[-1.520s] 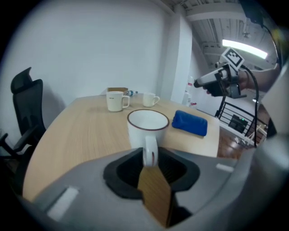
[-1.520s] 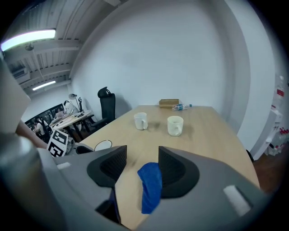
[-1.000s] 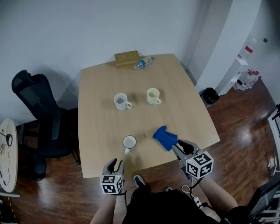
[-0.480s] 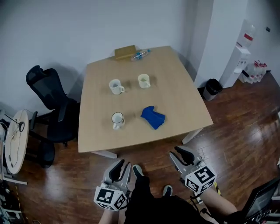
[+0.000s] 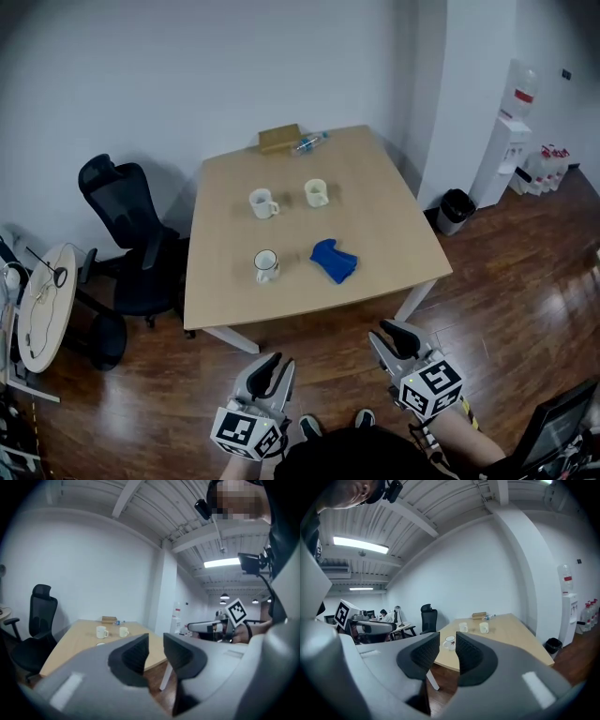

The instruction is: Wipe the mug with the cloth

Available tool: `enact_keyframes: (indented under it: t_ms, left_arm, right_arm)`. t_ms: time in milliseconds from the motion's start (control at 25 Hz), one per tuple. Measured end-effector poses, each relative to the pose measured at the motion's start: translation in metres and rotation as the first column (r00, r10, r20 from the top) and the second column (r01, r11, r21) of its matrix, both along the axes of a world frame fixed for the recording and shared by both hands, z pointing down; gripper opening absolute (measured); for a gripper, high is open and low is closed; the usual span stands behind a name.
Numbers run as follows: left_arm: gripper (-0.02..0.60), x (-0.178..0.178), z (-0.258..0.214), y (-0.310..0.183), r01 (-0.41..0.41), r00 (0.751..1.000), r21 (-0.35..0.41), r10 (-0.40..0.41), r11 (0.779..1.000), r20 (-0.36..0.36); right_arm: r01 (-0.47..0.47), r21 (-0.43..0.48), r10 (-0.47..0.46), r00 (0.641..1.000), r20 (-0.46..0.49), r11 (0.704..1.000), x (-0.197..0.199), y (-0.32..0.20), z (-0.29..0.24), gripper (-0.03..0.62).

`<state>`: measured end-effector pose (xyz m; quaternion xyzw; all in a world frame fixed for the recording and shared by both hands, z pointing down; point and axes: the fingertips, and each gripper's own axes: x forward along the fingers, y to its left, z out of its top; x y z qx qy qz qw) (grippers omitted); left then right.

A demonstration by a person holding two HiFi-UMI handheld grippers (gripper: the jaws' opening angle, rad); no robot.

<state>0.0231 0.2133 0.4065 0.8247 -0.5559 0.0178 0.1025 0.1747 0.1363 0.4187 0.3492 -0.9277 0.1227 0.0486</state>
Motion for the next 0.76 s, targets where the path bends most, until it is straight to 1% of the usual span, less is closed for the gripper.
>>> enact_keyframes:
  t_ms: [120, 200, 360, 480, 560, 760]
  left_arm:
    - [0.1, -0.007, -0.009, 0.006, -0.012, 1.0, 0.008, 0.012, 1.0, -0.023]
    - [0.1, -0.013, -0.006, 0.01, -0.014, 0.999, 0.005, 0.014, 1.0, -0.04]
    - [0.1, -0.02, -0.006, 0.016, -0.016, 0.998, -0.02, 0.015, 1.0, -0.058]
    - [0.1, -0.017, -0.001, 0.018, -0.046, 0.997, -0.004, 0.046, 0.999, -0.056]
    - [0.1, -0.015, 0.0, 0.018, -0.064, 0.997, -0.004, 0.064, 0.998, -0.052]
    - [0.1, -0.017, -0.01, 0.014, -0.067, 0.996, -0.029, 0.065, 0.997, -0.053]
  right_arm:
    - [-0.011, 0.071, 0.014, 0.999, -0.037, 0.997, -0.011, 0.007, -0.012, 0.11]
    - [-0.013, 0.099, 0.019, 0.998, -0.064, 0.995, -0.021, 0.011, -0.012, 0.11]
    - [-0.012, 0.093, 0.02, 0.996, -0.091, 0.996, -0.035, 0.021, -0.007, 0.11]
    - [-0.015, 0.091, 0.024, 0.995, -0.1, 0.996, -0.037, 0.021, -0.006, 0.11]
    - [-0.021, 0.087, 0.029, 0.995, -0.096, 0.996, -0.038, 0.019, -0.006, 0.11]
    - [-0.024, 0.073, 0.029, 0.997, -0.076, 0.997, -0.045, 0.016, -0.01, 0.11]
